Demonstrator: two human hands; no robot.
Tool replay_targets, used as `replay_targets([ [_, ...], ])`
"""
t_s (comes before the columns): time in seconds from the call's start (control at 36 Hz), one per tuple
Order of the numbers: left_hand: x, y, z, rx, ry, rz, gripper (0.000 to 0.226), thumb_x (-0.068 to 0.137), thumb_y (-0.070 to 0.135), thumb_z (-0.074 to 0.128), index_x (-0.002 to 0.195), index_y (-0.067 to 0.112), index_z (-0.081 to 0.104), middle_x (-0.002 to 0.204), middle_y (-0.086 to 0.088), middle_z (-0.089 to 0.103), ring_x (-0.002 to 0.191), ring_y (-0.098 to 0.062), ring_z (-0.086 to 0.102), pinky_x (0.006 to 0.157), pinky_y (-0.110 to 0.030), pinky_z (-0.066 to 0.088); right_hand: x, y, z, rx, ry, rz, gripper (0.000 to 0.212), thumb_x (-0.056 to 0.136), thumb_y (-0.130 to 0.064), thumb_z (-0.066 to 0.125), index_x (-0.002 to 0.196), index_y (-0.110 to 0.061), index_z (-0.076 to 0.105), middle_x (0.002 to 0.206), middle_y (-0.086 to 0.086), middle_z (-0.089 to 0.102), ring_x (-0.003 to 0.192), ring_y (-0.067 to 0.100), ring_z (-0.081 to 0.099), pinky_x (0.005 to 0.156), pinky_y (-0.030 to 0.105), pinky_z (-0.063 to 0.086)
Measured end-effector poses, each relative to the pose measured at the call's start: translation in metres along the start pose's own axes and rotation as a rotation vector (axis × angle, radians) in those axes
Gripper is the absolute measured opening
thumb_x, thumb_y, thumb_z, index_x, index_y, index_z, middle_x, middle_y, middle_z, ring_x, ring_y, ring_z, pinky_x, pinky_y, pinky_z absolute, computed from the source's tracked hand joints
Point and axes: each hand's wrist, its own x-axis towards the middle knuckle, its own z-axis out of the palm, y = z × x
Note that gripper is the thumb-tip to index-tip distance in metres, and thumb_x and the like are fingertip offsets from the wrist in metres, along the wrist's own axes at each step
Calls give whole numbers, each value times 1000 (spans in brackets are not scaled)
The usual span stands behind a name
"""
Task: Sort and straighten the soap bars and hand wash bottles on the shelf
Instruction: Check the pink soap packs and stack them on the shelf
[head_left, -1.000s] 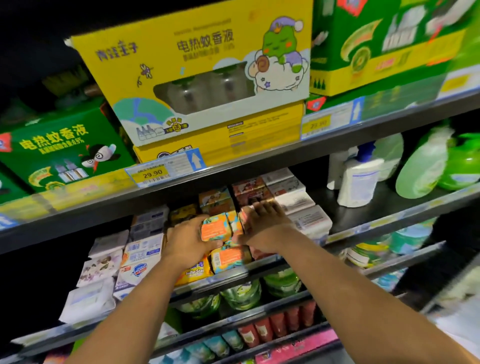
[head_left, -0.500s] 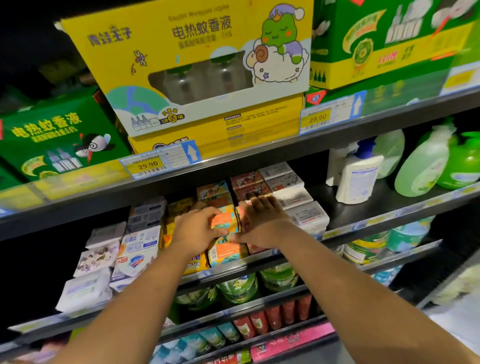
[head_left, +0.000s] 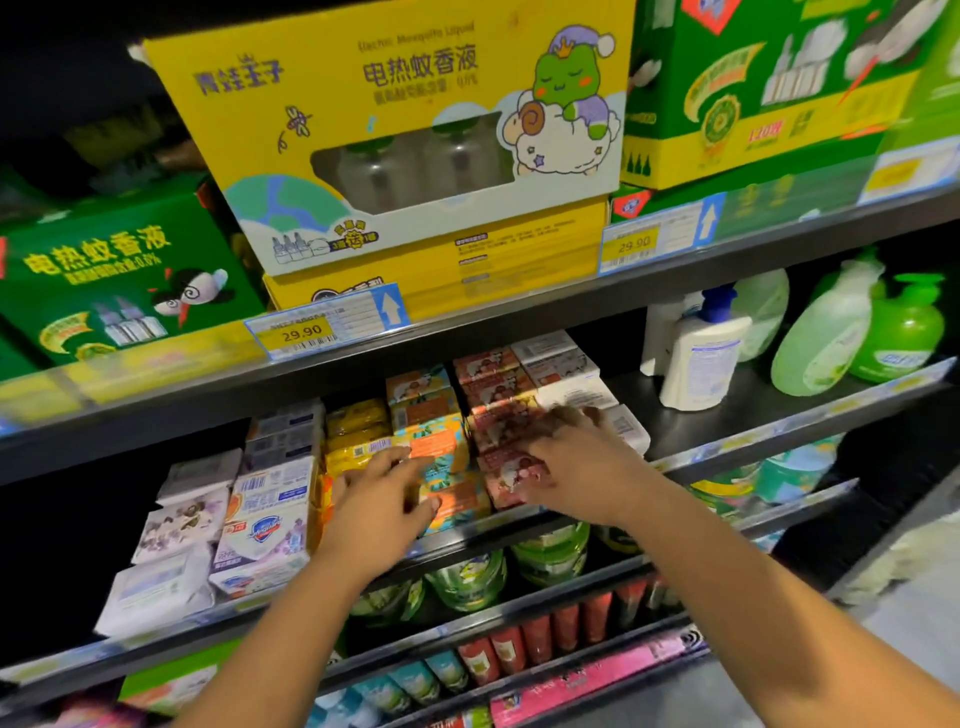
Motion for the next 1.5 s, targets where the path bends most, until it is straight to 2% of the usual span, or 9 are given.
replay_targets([
  [0.22, -18, 2, 14, -166, 5, 59, 41, 96, 43, 61, 136, 39, 53, 164, 10, 16, 151, -15, 21, 121, -42, 15, -9, -3, 32, 6, 47, 41, 53, 106, -31, 42, 156, -30, 25, 160, 0, 32, 151, 24, 18, 118, 58, 0],
  [0.47, -24, 13, 29, -187, 105, 63, 38, 94, 39, 64, 131, 39, 58, 164, 7, 19, 154, -19, -3, 119, -41, 2, -2, -11, 15, -7, 3, 88, 81, 94, -41, 64, 157, -30, 15, 163, 6, 17, 149, 33, 13, 117, 59, 12],
  [0.61, -32, 6, 34, -200, 185, 119, 33, 90, 42, 66, 123, 37, 65, 152, 7, 42, 151, -22, 15, 111, -45, 16, 7, -10, 13, -77, -11, 61, 81, 83, -55, 70, 148, -20, 37, 153, 12, 28, 145, 36, 18, 115, 58, 20],
  [0.81, -40, -4, 34, -222, 261, 137, 42, 84, 56, 51, 115, 36, 70, 134, 4, 58, 136, -21, 32, 101, -45, 31, -1, -13, 6, 39, 4, 70, 79, 81, -57, 70, 144, -25, 35, 144, 6, 47, 139, 27, 35, 111, 44, 25],
  [0.92, -48, -1, 22, -308, 306, 167, 43, 86, 55, 60, 123, 36, 65, 129, 21, 43, 135, -3, 25, 108, -41, 31, -14, -26, 4, 280, 63, 34, 72, 81, -51, 74, 140, -26, 38, 136, -1, 48, 122, 20, 48, 94, 30, 41],
  [1.03, -63, -2, 5, -487, 320, 225, 56, 83, 49, 75, 132, 51, 48, 143, 40, 32, 142, 13, 14, 114, -13, 15, -26, -49, 11, 837, 36, 11, 73, 77, -47, 81, 137, -46, 40, 134, -11, 48, 115, 6, 58, 99, 30, 54],
  [1.17, -91, -8, -17, -750, 317, 190, 64, 76, 32, 78, 131, 54, 53, 143, 33, 44, 138, 8, 36, 104, -6, 33, -30, -89, 6, 1113, -43, -95, 59, 84, -29, 81, 133, -35, 48, 126, -15, 54, 105, -10, 60, 85, 13, 52],
  [1.39, -99, -43, -38, -823, 411, 128, 40, 80, 30, 78, 106, 57, 66, 112, 30, 62, 111, 6, 57, 91, -7, 43, -9, -142, 3, 1297, -38, -25, 19, 96, -36, 63, 116, -34, 63, 110, -19, 63, 97, -5, 62, 79, 16, 48],
  [1.5, -101, -51, -47, -1072, 437, -33, 27, 78, 2, 74, 93, 24, 68, 84, 13, 72, 84, 9, 65, 68, -6, 49, -4, -166, 0, 1421, -113, 6, 30, 93, -40, 62, 123, -36, 59, 108, -22, 70, 102, -3, 66, 82, 13, 49],
])
